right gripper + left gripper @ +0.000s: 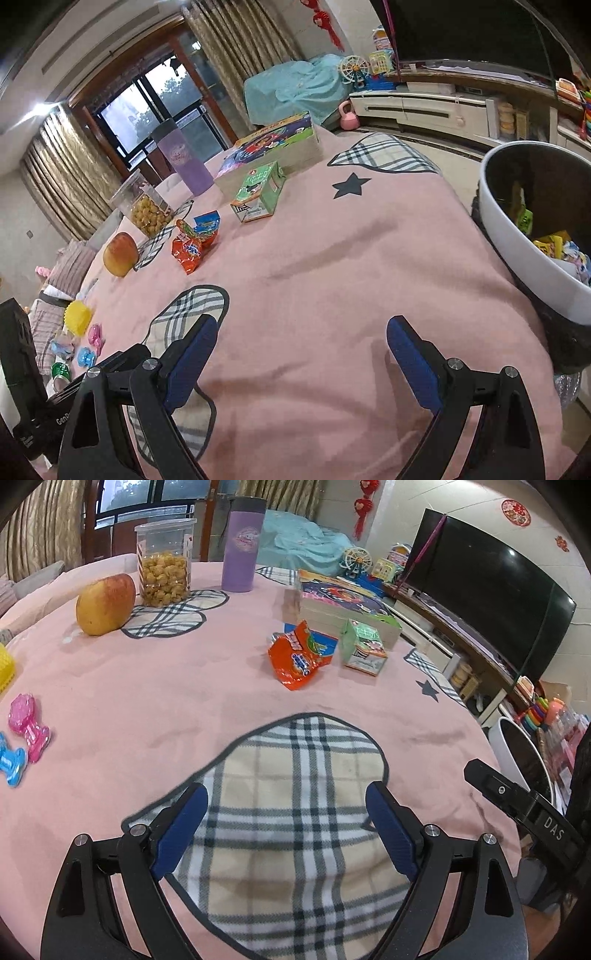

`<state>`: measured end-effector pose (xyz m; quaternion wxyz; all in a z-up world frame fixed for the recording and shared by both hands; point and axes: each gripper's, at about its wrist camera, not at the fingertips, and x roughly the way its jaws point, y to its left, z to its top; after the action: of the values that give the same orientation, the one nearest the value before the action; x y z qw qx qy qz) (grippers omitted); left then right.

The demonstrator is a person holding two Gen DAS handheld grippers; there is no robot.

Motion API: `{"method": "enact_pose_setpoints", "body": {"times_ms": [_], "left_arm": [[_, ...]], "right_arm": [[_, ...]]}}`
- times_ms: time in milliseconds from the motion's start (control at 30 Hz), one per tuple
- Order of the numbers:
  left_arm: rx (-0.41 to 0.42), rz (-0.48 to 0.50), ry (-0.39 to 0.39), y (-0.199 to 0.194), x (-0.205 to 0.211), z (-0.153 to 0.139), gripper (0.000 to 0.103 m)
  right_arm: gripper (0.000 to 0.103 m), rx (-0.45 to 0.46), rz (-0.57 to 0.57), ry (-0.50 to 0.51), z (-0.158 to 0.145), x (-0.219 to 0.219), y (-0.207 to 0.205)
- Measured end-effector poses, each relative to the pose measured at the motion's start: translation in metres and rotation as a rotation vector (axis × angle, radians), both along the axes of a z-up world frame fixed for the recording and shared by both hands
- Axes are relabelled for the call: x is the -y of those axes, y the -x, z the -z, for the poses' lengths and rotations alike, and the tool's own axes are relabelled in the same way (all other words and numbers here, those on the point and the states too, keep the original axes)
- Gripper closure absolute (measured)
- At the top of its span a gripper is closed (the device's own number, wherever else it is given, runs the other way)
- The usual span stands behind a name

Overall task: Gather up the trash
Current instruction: 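Move both tools over the table toward the chip bag and milk carton, then grasp the orange chip bag with left tool while right tool grasps the green milk carton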

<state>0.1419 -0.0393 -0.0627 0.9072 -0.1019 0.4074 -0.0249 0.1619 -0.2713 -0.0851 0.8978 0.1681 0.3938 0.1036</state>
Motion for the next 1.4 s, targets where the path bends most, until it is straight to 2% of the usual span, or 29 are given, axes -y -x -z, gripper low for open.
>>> {"method": "enact_pose_setpoints", "body": {"times_ms": [967,1400], "left_arm": [[-0.012,0.021,-0.001,-0.09,-0.005,-0.001,0.014],[-0.035,0.047,0.041,-0.145,-0.005,0.007,0.014]], "right_arm": [[0.009,-0.017,-0.022,-0.004,0.003,-0.019,-0.075],[0.009,-0.03,-0.016,-0.026,0.009,-0.013,-0.106]]}}
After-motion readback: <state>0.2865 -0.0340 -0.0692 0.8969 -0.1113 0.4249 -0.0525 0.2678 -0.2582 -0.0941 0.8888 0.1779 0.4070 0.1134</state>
